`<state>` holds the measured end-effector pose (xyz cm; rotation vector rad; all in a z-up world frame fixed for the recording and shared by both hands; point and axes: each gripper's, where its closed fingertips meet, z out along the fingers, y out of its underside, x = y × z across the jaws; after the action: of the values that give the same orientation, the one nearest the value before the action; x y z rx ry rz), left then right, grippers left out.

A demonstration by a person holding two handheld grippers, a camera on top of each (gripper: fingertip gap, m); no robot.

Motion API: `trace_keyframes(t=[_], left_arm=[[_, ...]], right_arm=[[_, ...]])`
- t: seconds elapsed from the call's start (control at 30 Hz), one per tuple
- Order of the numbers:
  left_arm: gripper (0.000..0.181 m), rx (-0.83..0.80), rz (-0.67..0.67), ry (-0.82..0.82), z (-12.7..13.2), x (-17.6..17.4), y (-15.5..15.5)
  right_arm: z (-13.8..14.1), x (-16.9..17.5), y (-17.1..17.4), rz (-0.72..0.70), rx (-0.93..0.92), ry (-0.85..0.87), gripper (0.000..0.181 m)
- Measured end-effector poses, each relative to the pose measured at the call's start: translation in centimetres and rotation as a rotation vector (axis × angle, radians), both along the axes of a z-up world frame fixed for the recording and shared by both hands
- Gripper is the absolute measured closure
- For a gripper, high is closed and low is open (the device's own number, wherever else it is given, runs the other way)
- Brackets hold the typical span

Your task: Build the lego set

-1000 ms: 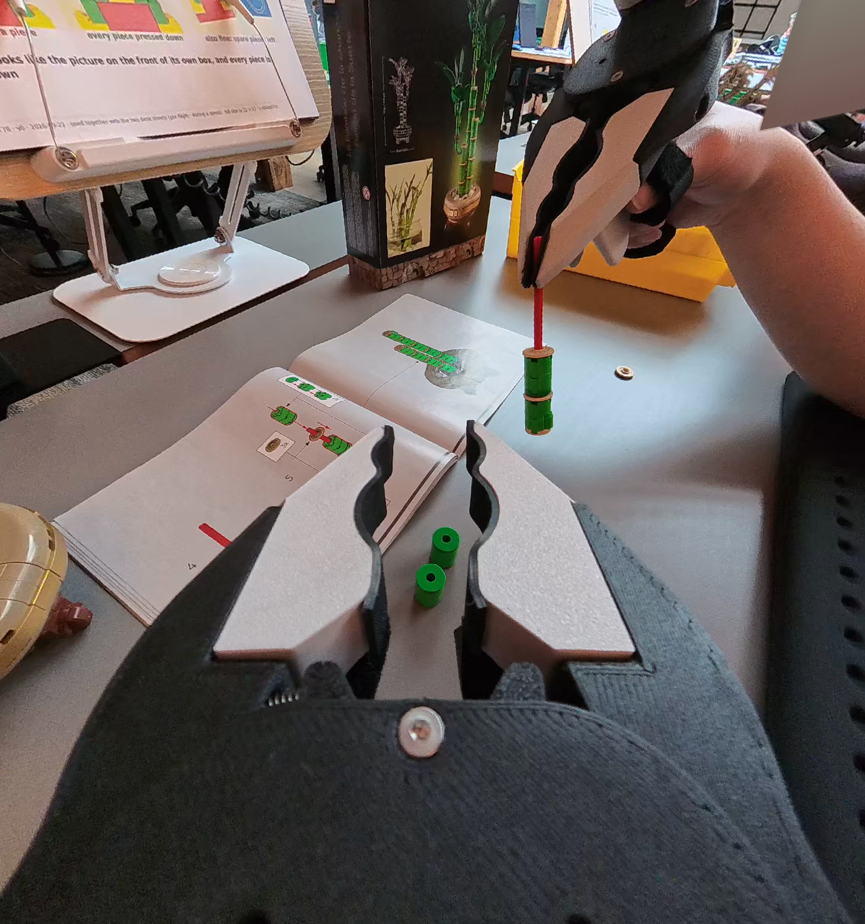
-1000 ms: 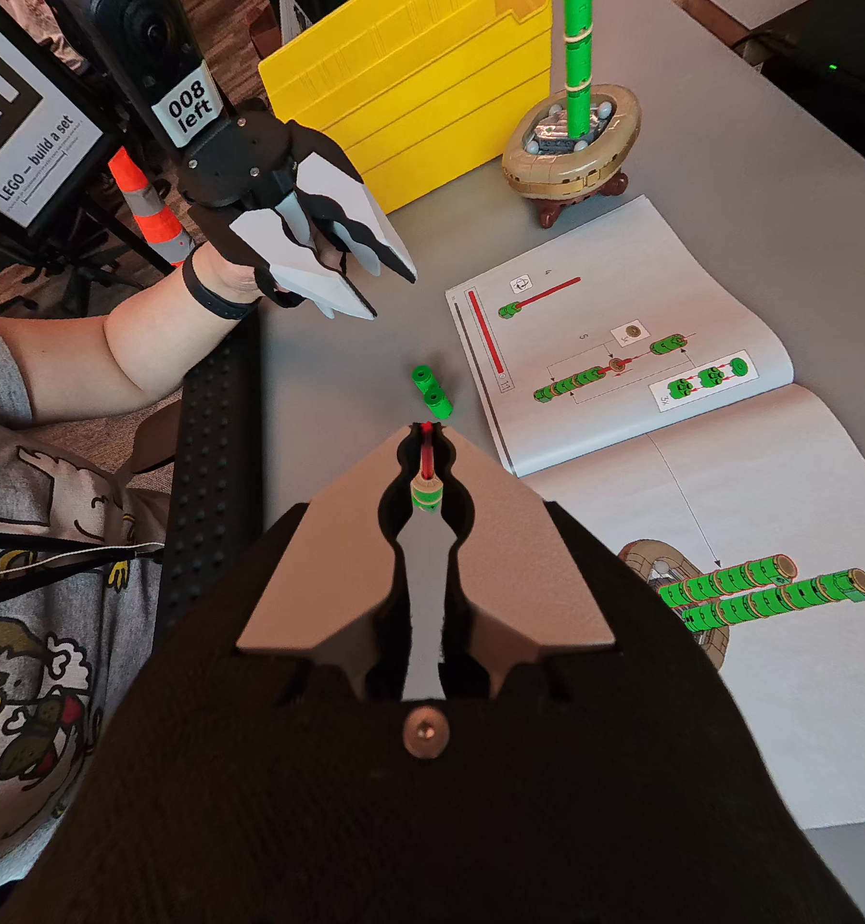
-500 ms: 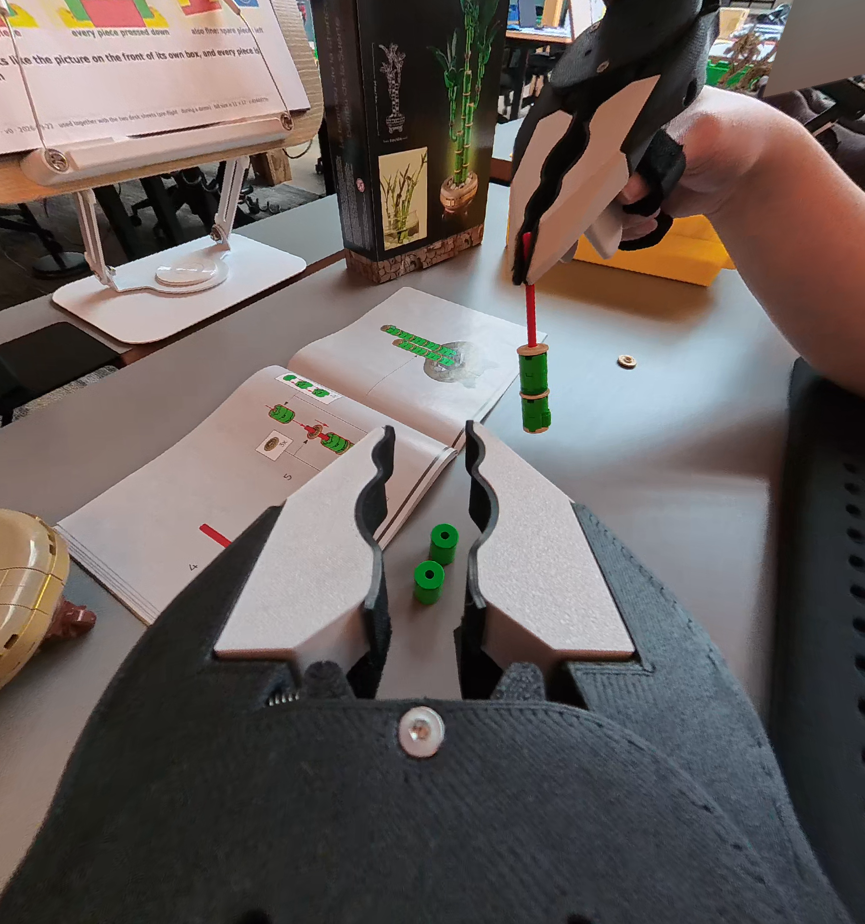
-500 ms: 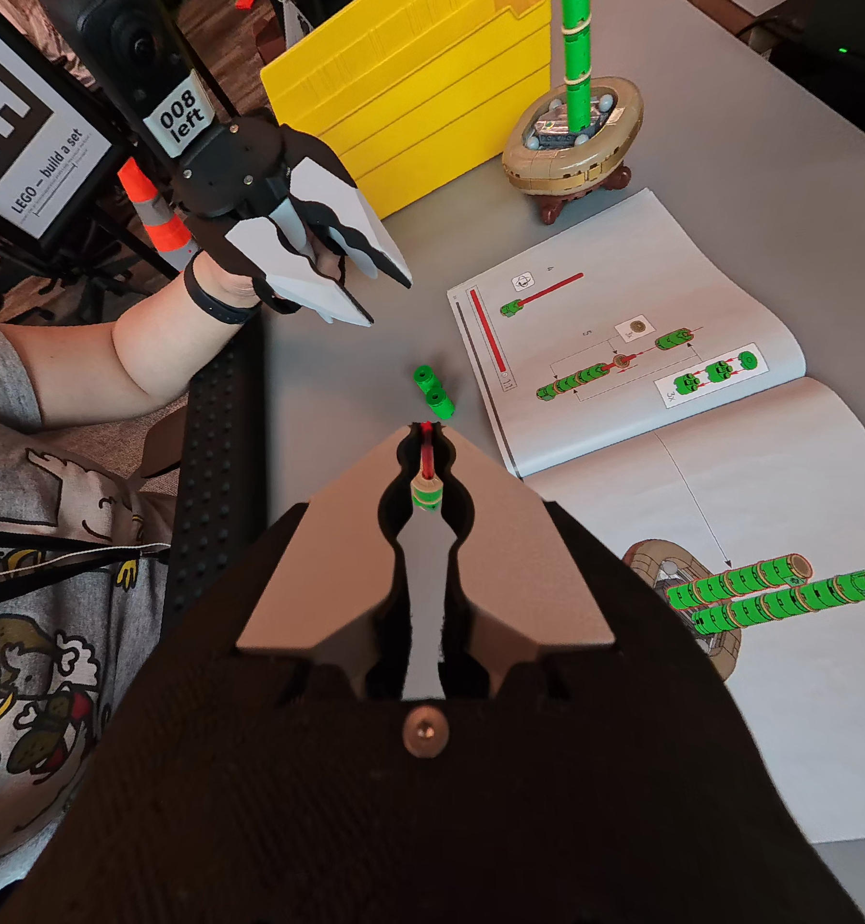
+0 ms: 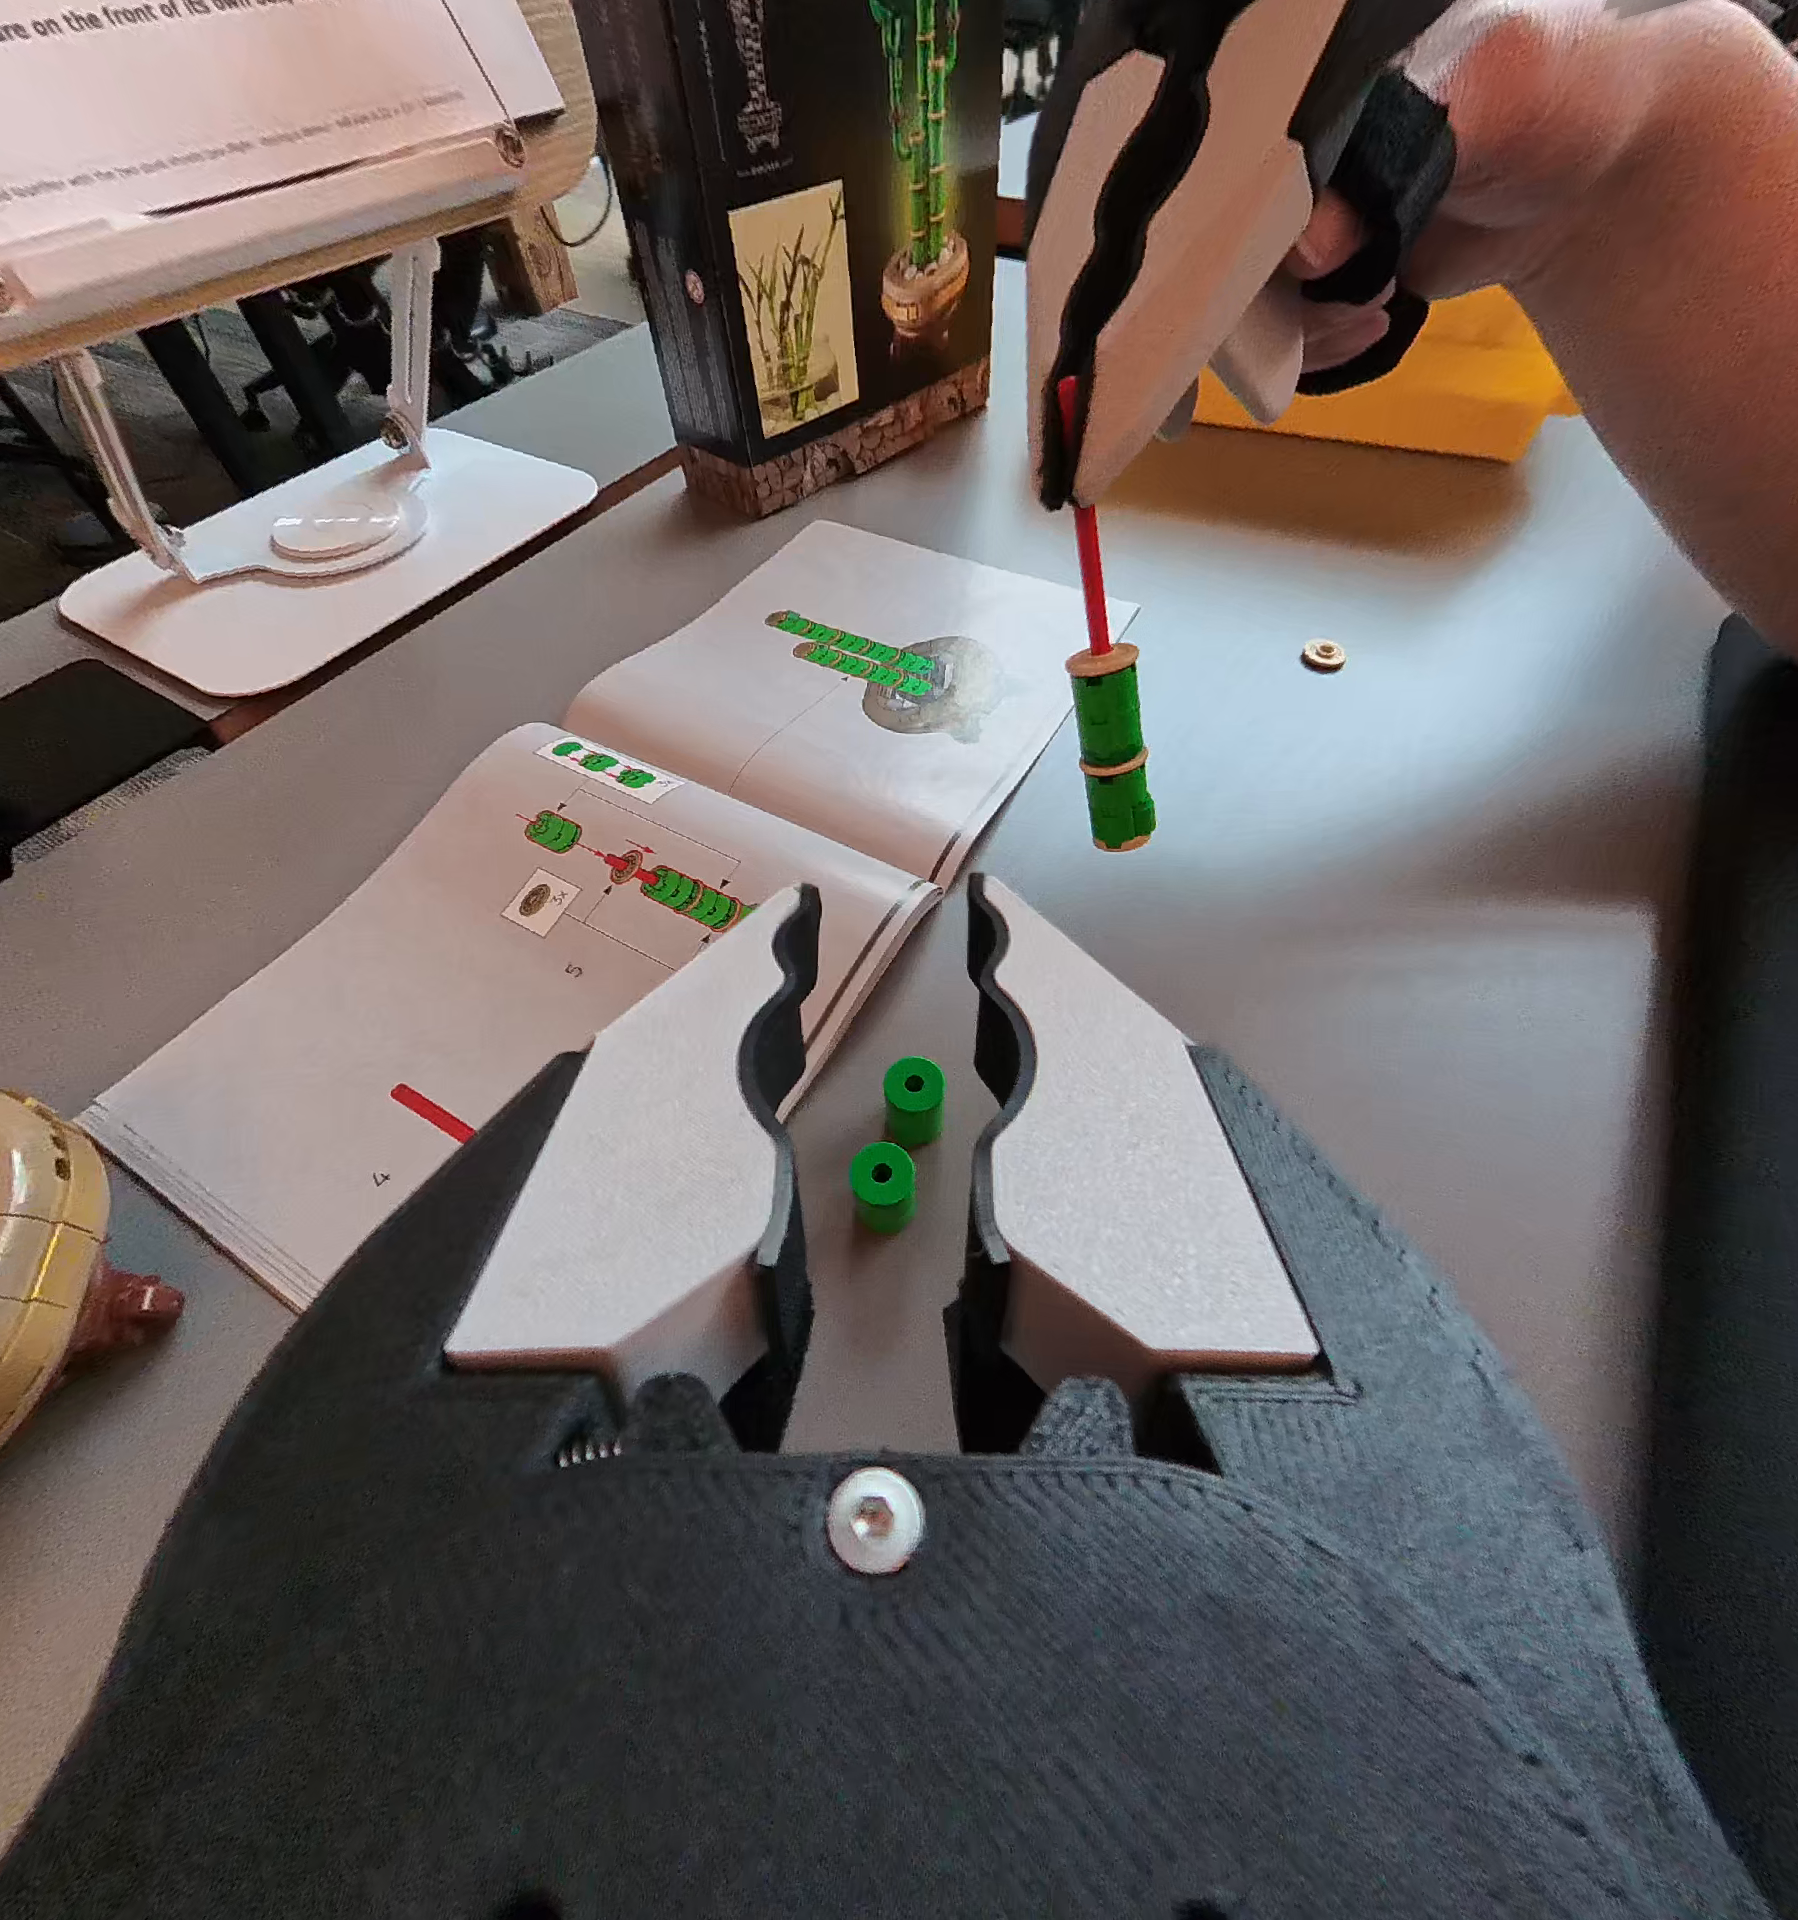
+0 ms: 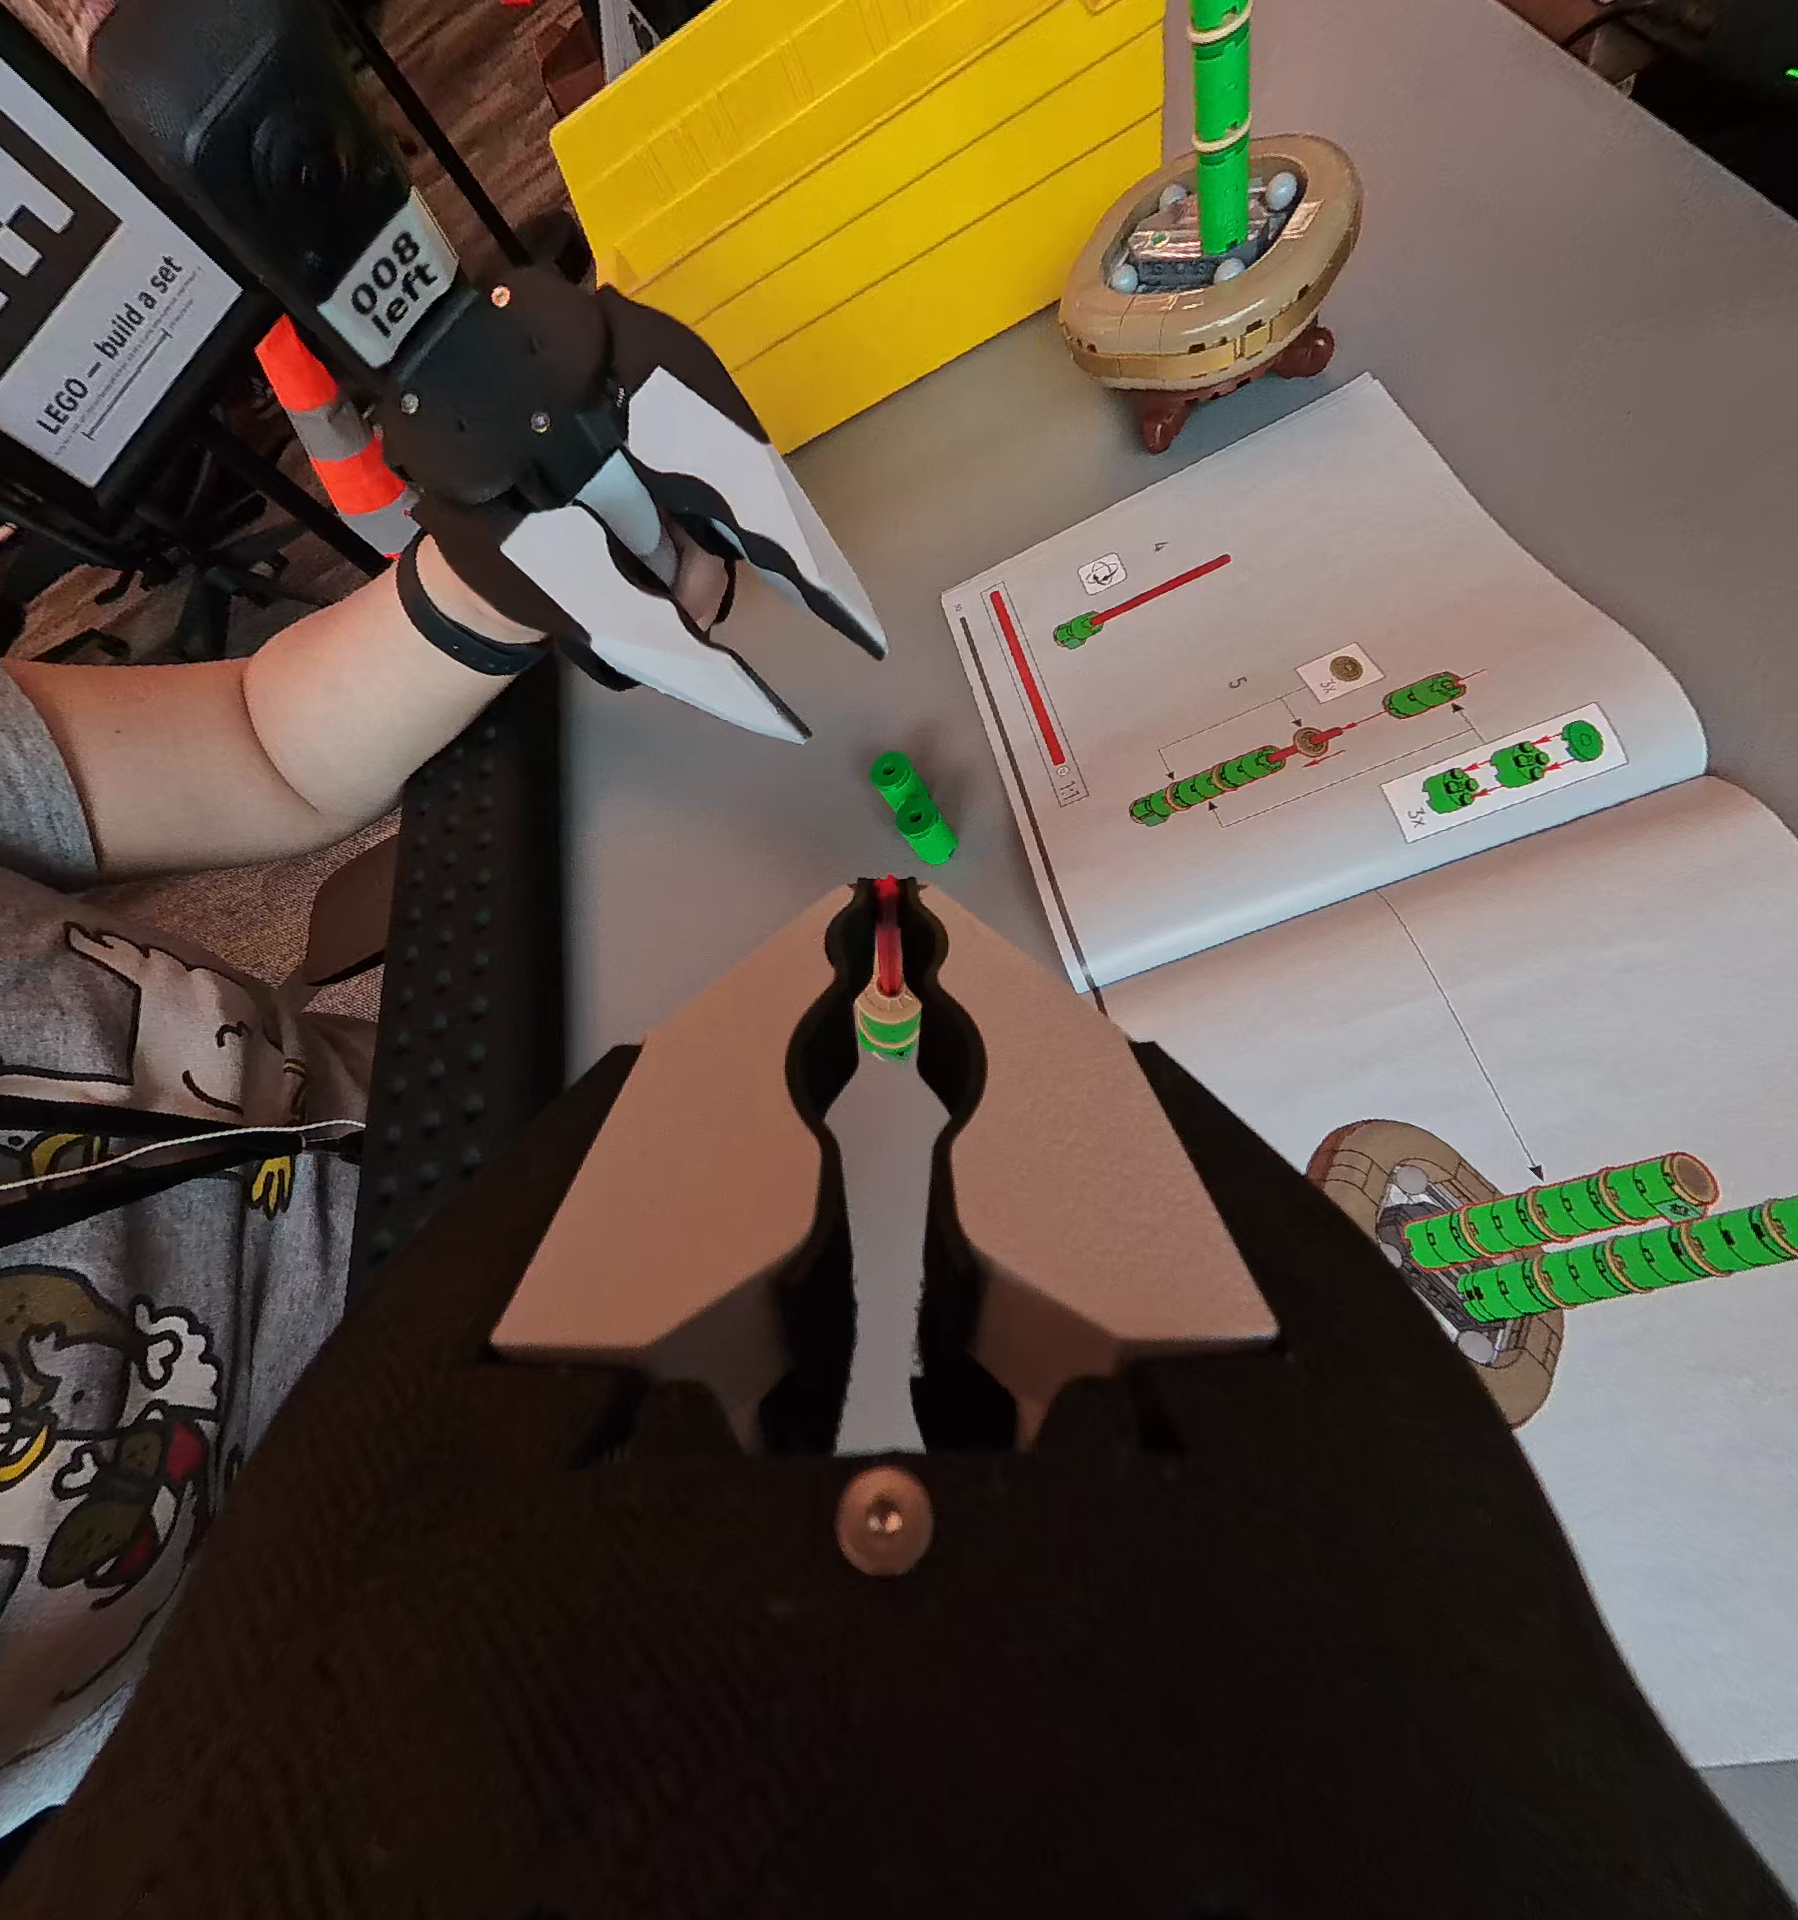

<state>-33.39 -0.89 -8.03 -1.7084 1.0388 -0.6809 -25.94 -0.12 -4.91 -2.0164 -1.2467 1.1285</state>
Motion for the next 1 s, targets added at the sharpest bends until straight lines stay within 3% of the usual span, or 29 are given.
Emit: trace_keyframes(t=[1.0], left_arm=[[0.151,0.092,0.000,0.165,-1.8,0.5,-0.3]], right_arm=[[0.0,-0.9,-0.7,0.030,0.030,-0.009,0.178]])
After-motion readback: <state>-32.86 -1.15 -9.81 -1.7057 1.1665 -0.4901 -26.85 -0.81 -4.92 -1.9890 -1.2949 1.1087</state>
